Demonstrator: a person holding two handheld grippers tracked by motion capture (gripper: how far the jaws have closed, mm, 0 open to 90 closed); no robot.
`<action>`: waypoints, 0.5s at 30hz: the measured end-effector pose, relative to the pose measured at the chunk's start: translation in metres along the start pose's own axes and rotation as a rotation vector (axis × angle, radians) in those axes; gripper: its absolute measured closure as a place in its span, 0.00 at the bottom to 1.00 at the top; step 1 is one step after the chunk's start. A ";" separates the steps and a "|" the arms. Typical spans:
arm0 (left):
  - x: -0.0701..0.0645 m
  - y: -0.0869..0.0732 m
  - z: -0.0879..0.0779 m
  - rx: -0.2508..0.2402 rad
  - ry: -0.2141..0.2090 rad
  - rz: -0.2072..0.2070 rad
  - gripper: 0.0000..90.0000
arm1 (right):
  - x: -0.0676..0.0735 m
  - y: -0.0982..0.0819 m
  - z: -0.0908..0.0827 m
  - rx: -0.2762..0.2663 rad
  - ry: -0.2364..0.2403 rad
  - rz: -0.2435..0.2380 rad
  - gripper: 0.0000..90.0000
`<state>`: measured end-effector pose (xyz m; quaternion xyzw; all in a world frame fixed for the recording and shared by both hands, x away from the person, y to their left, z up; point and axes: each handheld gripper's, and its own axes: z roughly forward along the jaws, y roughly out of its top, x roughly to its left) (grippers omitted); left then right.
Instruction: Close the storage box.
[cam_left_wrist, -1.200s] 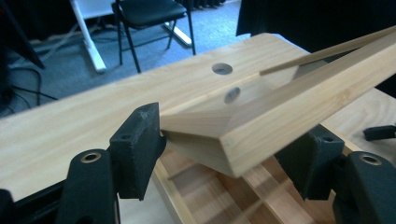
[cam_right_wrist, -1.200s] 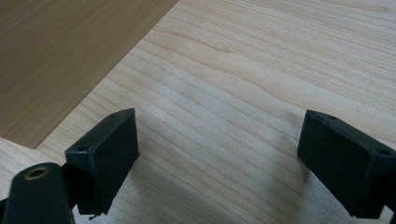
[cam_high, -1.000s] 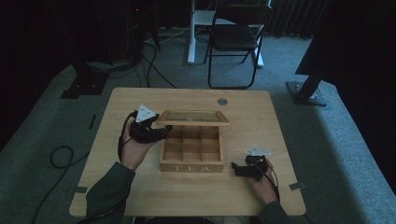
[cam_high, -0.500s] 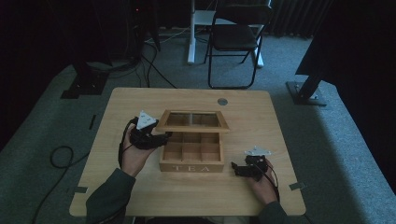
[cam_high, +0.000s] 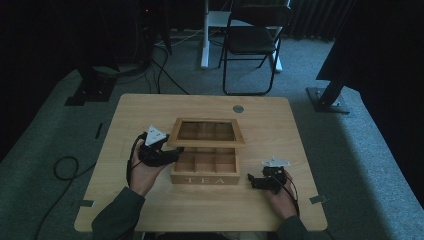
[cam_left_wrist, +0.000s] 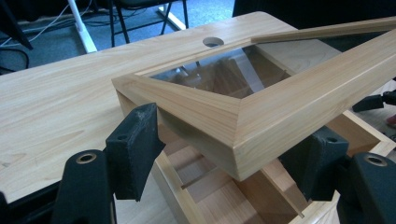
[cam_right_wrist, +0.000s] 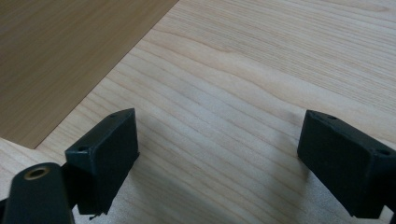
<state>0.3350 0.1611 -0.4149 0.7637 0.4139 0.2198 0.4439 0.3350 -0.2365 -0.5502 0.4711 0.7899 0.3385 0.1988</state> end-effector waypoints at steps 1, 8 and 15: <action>0.000 -0.001 0.000 -0.003 0.000 0.001 0.36 | 0.000 0.000 0.000 0.000 0.000 0.000 0.13; -0.002 -0.007 0.001 -0.007 0.009 0.015 0.35 | 0.000 0.000 0.000 0.000 0.000 0.000 0.13; -0.004 -0.012 0.001 -0.005 0.010 0.015 0.35 | 0.000 0.000 0.000 0.000 0.000 -0.001 0.13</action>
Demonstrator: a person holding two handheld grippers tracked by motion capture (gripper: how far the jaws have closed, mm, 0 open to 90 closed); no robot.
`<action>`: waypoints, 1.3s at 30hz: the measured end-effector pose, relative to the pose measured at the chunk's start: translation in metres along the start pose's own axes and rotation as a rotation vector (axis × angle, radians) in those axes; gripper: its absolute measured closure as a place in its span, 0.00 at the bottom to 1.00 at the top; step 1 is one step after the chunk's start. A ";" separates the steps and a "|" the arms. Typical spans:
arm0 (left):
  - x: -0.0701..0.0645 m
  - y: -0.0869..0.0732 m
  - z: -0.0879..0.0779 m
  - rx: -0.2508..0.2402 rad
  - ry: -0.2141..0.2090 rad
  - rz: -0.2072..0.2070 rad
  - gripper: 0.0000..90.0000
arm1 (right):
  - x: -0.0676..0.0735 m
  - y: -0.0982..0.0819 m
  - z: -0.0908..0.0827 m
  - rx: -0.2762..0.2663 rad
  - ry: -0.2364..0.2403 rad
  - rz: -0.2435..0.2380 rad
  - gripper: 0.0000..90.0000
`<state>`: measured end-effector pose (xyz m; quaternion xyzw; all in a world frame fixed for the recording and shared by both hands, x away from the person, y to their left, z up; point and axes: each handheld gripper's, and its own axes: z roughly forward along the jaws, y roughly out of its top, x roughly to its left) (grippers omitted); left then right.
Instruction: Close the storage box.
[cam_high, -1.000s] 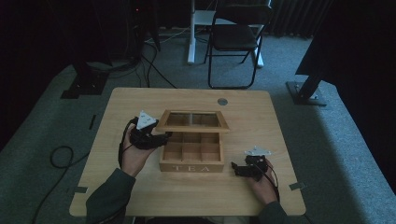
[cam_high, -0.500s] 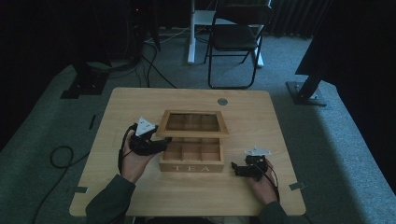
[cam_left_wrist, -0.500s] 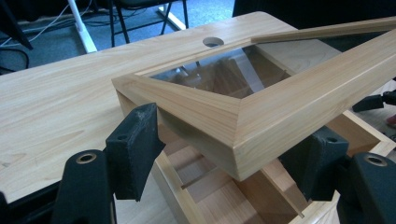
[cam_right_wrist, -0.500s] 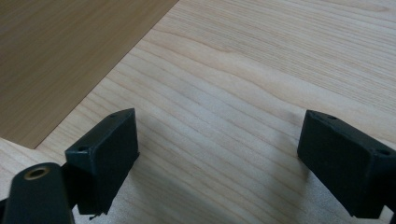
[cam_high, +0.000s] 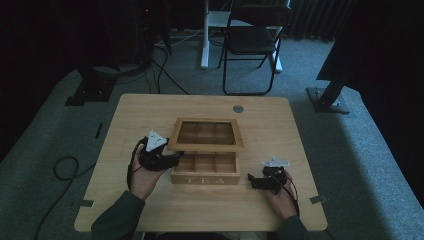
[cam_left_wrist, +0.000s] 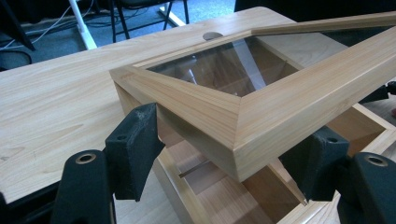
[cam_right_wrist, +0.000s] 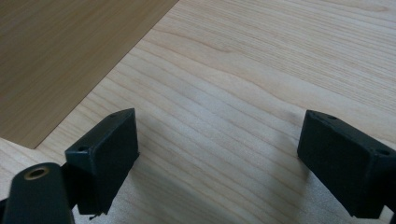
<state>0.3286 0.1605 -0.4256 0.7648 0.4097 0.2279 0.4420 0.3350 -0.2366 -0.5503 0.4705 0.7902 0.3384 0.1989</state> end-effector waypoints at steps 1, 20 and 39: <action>0.000 -0.001 0.000 -0.005 -0.001 -0.001 0.35 | 0.000 0.000 0.000 0.000 0.000 0.000 0.13; -0.003 -0.020 0.003 0.005 -0.016 -0.021 0.35 | 0.001 0.000 0.000 -0.001 -0.003 0.001 0.14; -0.007 -0.037 0.005 0.009 -0.033 -0.026 0.35 | 0.002 0.000 0.000 0.000 -0.004 0.005 0.14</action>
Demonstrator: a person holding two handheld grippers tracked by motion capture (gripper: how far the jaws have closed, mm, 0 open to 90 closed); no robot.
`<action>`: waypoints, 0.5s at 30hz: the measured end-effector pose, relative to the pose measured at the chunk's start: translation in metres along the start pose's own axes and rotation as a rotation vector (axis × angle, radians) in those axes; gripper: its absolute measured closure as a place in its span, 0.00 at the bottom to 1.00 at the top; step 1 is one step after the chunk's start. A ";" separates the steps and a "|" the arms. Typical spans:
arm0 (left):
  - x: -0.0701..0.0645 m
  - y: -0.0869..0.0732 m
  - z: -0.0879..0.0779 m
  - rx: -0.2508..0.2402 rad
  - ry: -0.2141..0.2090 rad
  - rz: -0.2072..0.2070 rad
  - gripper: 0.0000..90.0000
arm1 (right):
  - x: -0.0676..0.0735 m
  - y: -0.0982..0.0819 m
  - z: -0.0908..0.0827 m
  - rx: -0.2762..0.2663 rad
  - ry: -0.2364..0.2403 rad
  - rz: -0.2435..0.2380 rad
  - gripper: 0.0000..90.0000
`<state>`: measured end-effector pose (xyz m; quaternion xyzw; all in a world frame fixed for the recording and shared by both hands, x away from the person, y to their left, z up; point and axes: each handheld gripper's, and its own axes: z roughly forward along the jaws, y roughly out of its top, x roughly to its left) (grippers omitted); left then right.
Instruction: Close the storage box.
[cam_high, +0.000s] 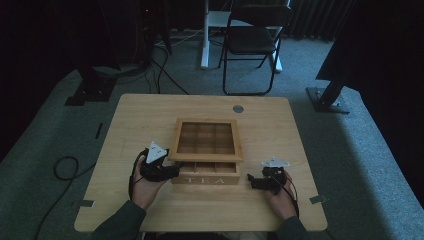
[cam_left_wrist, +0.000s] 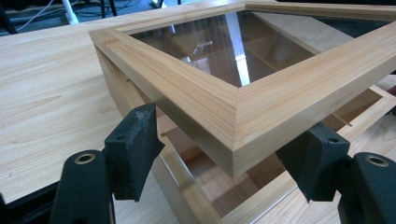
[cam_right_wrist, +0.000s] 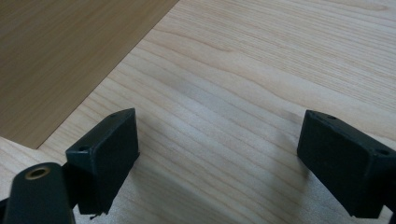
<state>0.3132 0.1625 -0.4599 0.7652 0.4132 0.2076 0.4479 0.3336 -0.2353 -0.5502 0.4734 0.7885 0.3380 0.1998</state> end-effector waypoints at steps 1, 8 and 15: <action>0.000 -0.001 0.000 0.000 -0.001 0.000 0.35 | 0.000 0.000 0.000 0.000 0.000 0.000 0.14; 0.000 -0.003 -0.003 -0.009 -0.008 0.006 0.35 | 0.000 0.000 0.000 -0.001 0.000 0.002 0.14; 0.000 -0.005 -0.003 -0.006 -0.010 0.007 0.35 | 0.000 0.000 0.000 -0.001 0.000 0.001 0.14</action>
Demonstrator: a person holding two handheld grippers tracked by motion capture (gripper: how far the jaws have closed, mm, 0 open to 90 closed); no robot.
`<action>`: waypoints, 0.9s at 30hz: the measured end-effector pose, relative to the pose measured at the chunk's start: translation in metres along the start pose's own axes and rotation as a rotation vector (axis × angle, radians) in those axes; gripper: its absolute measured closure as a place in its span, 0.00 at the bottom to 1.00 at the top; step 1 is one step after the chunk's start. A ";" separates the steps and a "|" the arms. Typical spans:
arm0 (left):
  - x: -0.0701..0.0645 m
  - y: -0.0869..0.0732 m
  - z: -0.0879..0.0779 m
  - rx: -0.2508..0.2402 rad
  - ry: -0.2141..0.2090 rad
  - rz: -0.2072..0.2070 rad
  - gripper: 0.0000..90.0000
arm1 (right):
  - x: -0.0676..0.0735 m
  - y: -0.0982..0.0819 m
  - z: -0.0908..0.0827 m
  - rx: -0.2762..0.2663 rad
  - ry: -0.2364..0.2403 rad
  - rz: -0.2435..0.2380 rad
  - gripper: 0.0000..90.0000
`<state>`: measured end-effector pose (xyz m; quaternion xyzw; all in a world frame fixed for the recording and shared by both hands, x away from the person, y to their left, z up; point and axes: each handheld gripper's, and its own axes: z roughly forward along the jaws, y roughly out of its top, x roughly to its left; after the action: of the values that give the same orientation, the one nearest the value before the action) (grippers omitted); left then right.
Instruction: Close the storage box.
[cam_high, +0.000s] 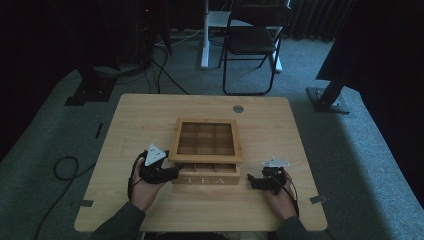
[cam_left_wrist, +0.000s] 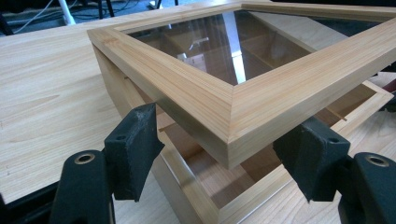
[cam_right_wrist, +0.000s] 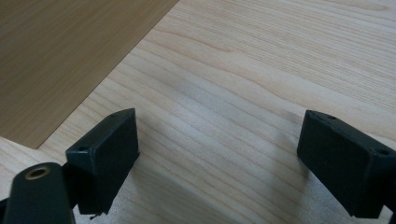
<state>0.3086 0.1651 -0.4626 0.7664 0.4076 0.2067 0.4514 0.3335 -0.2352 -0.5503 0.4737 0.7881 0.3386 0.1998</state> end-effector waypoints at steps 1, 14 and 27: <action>0.000 0.000 0.000 0.001 0.000 0.001 0.35 | 0.000 0.000 0.000 0.000 0.000 -0.001 0.14; -0.001 -0.008 0.001 0.023 -0.004 -0.001 0.35 | 0.000 0.000 0.000 0.001 0.000 -0.003 0.14; -0.004 -0.014 0.003 0.043 0.009 0.002 0.35 | 0.000 0.000 0.000 0.001 0.000 -0.003 0.14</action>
<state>0.3027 0.1640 -0.4762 0.7754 0.4133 0.2017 0.4327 0.3336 -0.2354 -0.5503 0.4726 0.7889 0.3380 0.2001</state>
